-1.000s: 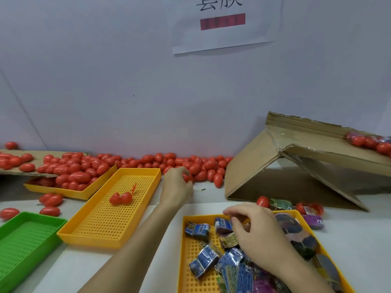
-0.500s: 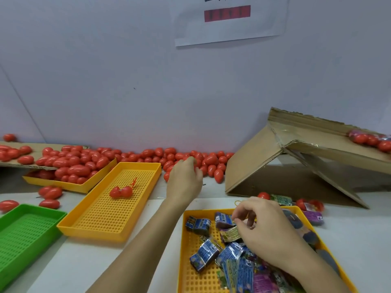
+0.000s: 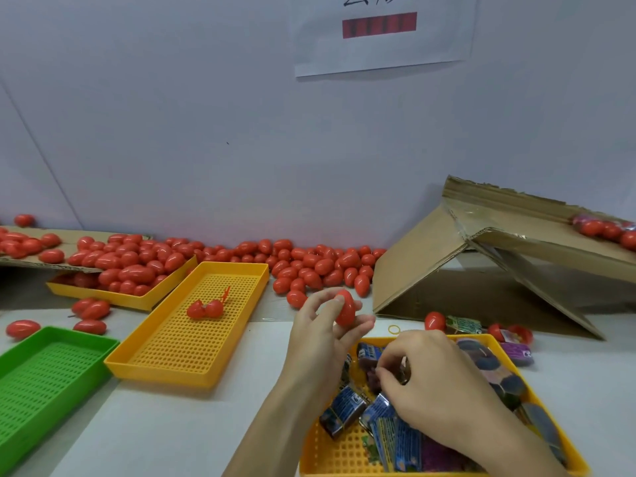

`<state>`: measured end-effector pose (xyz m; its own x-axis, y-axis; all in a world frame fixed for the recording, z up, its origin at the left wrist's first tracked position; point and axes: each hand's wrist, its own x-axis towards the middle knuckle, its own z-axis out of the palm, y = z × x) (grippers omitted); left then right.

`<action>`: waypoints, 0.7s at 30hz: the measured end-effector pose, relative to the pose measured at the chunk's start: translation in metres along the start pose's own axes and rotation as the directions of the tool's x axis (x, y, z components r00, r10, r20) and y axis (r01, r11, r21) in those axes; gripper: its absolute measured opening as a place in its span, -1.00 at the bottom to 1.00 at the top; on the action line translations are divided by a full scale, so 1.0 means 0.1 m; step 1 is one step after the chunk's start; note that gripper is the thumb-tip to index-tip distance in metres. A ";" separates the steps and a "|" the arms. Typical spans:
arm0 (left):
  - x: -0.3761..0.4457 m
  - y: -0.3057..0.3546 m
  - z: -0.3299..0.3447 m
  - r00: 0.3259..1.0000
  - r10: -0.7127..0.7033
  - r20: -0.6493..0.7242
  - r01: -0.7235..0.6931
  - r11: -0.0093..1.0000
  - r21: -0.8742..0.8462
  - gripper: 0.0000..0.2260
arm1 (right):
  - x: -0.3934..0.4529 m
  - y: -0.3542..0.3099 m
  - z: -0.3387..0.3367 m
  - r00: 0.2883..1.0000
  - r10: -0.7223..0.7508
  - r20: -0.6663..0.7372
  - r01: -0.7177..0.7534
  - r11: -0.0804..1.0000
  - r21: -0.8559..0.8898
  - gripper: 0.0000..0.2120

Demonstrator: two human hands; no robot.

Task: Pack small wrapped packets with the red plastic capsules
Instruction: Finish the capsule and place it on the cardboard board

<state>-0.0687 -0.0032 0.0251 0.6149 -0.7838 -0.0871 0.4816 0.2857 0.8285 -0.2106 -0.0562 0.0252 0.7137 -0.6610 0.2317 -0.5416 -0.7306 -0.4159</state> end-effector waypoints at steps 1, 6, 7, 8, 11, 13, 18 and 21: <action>-0.01 -0.02 0.00 1.000 -0.006 -0.005 0.006 1.000 0.003 -0.90 | 0.00 0.01 -0.02 1.000 0.010 -0.010 -0.010 1.000 -0.004 -0.83; -0.03 -0.07 -0.01 1.000 0.003 -0.023 -0.002 0.999 0.046 -0.90 | 0.01 0.05 -0.05 0.998 0.061 0.004 -0.061 0.998 0.034 -0.87; -0.03 -0.07 -0.02 1.000 0.010 -0.026 -0.009 0.999 0.052 -0.91 | 0.01 0.04 -0.05 0.997 0.072 0.020 -0.073 0.996 0.046 -0.86; -0.02 -0.07 -0.03 0.999 0.018 -0.029 -0.016 0.998 0.058 -0.92 | 0.01 0.03 -0.04 0.996 0.085 0.038 -0.087 0.994 0.065 -0.84; -0.02 -0.07 -0.05 0.999 0.026 -0.038 -0.023 0.997 0.075 -0.93 | 0.02 0.03 -0.04 0.985 0.136 0.109 -0.151 0.977 0.152 -0.82; -0.01 -0.07 -0.05 0.999 0.025 -0.039 -0.022 0.997 0.077 -0.93 | 0.03 0.05 -0.06 0.975 0.158 0.156 -0.188 0.961 0.203 -0.84; -0.01 -0.07 -0.05 0.999 0.023 -0.034 -0.020 0.997 0.080 -0.92 | 0.04 0.10 -0.09 0.962 0.169 0.215 -0.222 0.941 0.253 -0.93; -0.01 -0.07 -0.05 0.999 0.024 -0.029 -0.022 0.996 0.081 -0.92 | 0.04 0.11 -0.10 0.962 0.156 0.222 -0.214 0.939 0.269 -0.92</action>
<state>-0.0697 -0.0012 0.0161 0.6445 -0.7600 -0.0831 0.4157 0.2571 0.8724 -0.2176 -0.0685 0.0301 0.7011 -0.7121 -0.0374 -0.5421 -0.4982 -0.6767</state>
